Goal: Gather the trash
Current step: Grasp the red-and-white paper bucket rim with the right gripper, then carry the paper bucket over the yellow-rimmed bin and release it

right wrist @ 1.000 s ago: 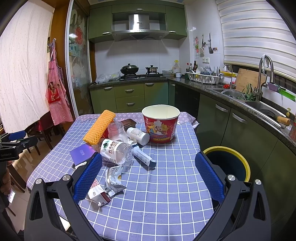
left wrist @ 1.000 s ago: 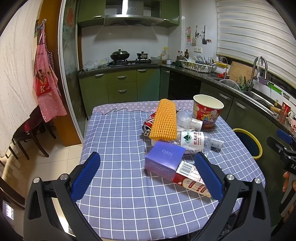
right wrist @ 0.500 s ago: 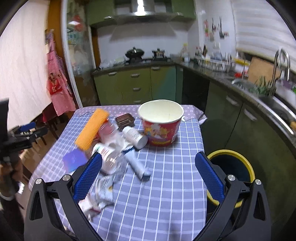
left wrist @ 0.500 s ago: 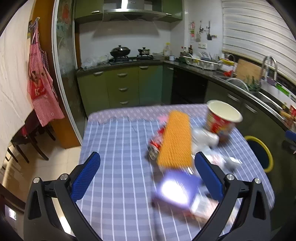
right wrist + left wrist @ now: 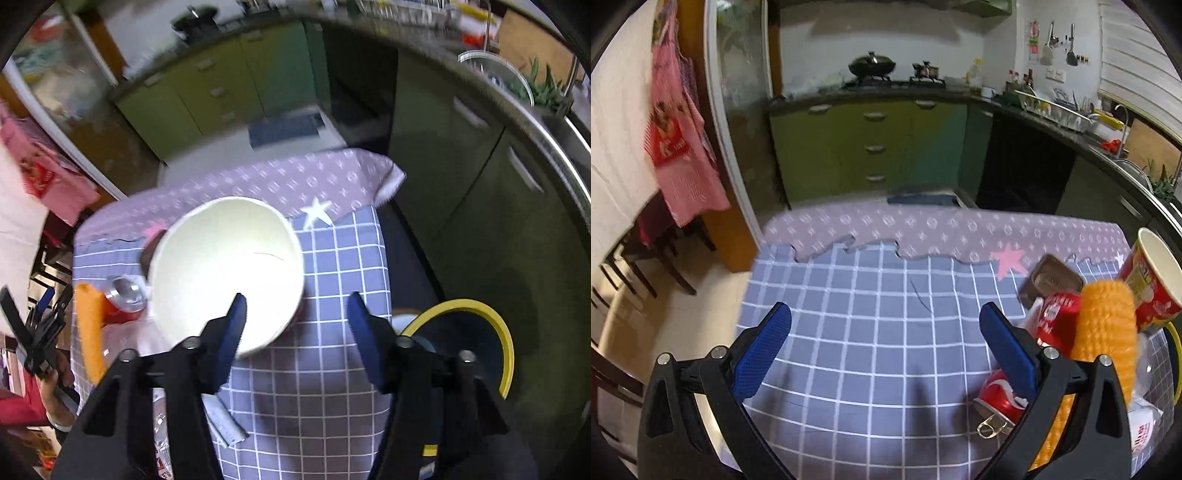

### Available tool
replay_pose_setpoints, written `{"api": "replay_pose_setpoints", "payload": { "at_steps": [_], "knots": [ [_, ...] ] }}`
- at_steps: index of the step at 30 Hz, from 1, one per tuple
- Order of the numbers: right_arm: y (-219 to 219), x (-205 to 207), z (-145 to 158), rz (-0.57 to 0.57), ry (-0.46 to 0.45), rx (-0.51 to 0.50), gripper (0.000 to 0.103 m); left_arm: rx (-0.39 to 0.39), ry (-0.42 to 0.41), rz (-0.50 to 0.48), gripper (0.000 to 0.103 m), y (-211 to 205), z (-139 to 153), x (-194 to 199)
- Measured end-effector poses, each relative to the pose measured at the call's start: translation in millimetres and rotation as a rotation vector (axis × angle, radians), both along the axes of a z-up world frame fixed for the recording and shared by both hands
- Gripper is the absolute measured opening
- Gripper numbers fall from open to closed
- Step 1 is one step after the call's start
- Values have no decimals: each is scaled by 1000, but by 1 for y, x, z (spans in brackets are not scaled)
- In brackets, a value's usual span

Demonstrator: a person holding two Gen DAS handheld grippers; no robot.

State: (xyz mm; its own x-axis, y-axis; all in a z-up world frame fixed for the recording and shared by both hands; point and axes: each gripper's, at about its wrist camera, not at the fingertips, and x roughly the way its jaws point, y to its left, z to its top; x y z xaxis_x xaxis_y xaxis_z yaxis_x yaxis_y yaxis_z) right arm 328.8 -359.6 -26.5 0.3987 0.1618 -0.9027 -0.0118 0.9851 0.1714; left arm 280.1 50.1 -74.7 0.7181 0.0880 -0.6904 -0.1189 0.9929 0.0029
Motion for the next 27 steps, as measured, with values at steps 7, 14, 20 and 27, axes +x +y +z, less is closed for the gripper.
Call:
{"api": "replay_pose_setpoints", "payload": {
  "at_steps": [7,14,20,27],
  "knots": [
    [8,35,-31,4,145,-55,36,24,31,-34,97,-6,-13,3],
    [13,43,-37,-9,164,-63,7,38,43,-44,97,-11,-17,-1],
    [-4,33,-14,-28,121,-5,5,36,28,-38,97,-7,-15,-2],
    [-114,-20,25,-194,54,74,5,17,28,-21,97,0,-15,-2]
  ]
}}
